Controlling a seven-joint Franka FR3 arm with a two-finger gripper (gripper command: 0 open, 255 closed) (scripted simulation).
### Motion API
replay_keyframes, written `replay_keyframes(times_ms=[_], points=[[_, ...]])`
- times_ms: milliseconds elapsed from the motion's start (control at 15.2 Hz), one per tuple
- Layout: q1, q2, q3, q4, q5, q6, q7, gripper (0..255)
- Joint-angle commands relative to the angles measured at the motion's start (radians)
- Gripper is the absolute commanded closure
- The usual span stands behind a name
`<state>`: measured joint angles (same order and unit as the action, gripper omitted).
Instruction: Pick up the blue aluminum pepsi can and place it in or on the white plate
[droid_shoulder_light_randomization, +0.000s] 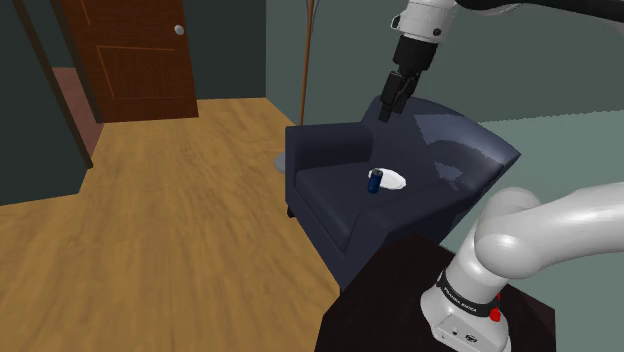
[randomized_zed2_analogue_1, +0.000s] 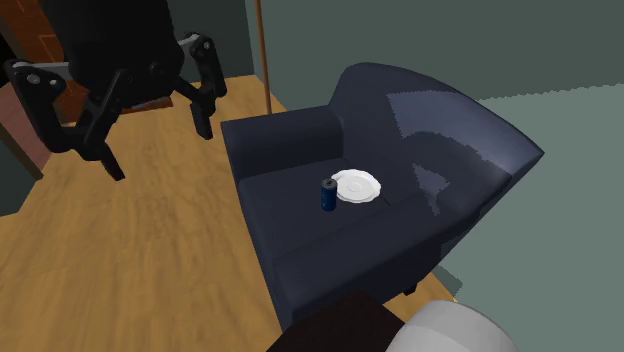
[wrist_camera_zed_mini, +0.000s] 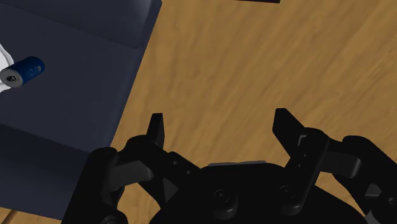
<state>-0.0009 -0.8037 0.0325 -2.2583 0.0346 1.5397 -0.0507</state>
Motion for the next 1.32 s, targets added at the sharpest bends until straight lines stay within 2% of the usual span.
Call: replay_keyframes(times_ms=[0, 660, 1254], points=[[0.0, 0.0, 0.0, 0.0, 0.0, 0.0, 0.0, 0], [-0.057, 0.096, -0.164, -0.148, -0.1, 0.228, -0.169, 0], [-0.099, 0.295, -0.318, -0.178, -0.158, 0.449, -0.321, 0]])
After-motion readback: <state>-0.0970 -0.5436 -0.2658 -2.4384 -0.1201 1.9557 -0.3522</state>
